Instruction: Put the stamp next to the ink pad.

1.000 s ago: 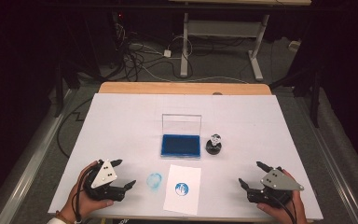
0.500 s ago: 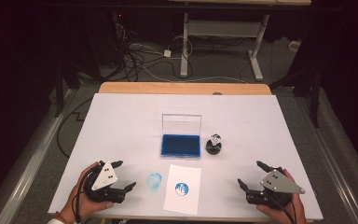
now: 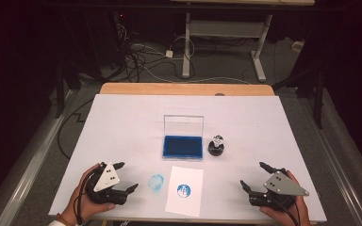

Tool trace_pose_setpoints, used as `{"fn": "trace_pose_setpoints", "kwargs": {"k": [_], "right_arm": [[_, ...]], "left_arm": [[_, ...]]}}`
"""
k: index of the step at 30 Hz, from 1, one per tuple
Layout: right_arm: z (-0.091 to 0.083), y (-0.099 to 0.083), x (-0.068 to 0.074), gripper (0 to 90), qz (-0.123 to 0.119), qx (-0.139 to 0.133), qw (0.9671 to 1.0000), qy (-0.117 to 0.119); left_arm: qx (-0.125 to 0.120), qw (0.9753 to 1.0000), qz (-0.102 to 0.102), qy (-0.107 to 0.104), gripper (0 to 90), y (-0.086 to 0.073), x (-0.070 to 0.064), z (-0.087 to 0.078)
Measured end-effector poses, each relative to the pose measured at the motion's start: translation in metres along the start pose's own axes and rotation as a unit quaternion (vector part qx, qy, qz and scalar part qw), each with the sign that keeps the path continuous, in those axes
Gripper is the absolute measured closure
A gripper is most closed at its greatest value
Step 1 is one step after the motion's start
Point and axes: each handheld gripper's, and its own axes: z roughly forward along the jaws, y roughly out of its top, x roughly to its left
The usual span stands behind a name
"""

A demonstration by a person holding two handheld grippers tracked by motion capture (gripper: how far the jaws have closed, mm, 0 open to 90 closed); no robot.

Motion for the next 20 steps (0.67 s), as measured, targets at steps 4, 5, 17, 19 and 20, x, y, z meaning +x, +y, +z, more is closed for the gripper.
{"fn": "trace_pose_setpoints", "kwargs": {"k": [4, 5, 17, 19, 20], "right_arm": [[0.0005, 0.0001, 0.0004, 16.1, 0.0, 0.0, 1.0, 0.0], [0.0008, 0.0001, 0.0003, 16.1, 0.0, 0.001, 1.0, 0.0], [0.0016, -0.0003, -0.0012, 16.2, 0.004, -0.005, 0.9999, 0.012], [0.0017, -0.0002, -0.0018, 16.2, 0.004, -0.005, 0.9999, 0.013], [0.0018, -0.0001, -0.0021, 16.2, 0.004, -0.006, 0.9999, 0.013]], "left_arm": [[0.001, 1.0, -0.001, 0.0, 17.1, -0.0001, 0.0007, 0.0006], [0.002, 1.0, -0.001, 0.0, 17.0, -0.0001, 0.0009, 0.0009], [0.011, 0.9999, -0.009, 0.01, 17.0, 0.0004, 0.0043, 0.0045], [0.013, 0.9998, -0.012, 0.012, 17.1, 0.0003, 0.0056, 0.0054], [0.015, 0.9997, -0.014, 0.013, 17.0, 0.0001, 0.0062, 0.0063]]}}
